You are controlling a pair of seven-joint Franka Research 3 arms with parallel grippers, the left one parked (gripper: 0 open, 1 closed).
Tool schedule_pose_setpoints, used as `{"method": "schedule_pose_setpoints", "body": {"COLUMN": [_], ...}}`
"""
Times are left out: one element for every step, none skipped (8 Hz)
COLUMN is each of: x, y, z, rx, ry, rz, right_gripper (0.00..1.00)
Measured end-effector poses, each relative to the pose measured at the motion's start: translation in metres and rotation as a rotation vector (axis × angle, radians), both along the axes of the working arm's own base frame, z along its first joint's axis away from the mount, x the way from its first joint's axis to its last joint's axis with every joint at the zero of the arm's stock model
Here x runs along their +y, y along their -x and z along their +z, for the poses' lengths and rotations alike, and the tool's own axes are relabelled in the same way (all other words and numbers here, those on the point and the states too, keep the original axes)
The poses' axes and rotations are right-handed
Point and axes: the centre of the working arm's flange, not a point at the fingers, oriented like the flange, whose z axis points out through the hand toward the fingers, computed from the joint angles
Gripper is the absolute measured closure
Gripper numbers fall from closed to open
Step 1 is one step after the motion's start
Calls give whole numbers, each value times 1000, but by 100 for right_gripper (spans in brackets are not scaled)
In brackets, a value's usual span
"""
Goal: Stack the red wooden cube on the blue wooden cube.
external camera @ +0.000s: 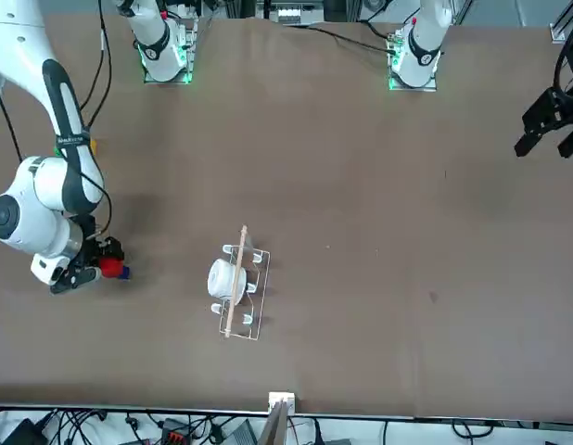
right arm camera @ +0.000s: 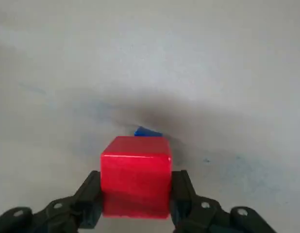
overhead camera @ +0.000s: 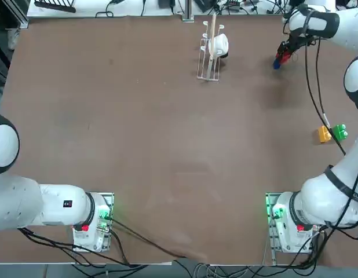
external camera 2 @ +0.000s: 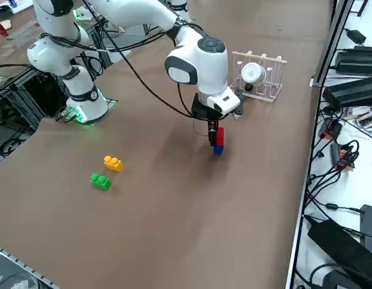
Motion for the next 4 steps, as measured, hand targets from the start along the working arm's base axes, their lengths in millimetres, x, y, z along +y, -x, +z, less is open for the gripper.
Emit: {"method": "schedule_pose_setpoints", "body": {"x": [0,-1,-1,-1], "y": [-1,-1,-1,-1], "z": [1,2,2,1], "rx": [-3,-5,-4,-3], "ry": [0,0,0,0], "rz": [0,-1,-1,-1], "right_gripper": [30,30,30,30]}}
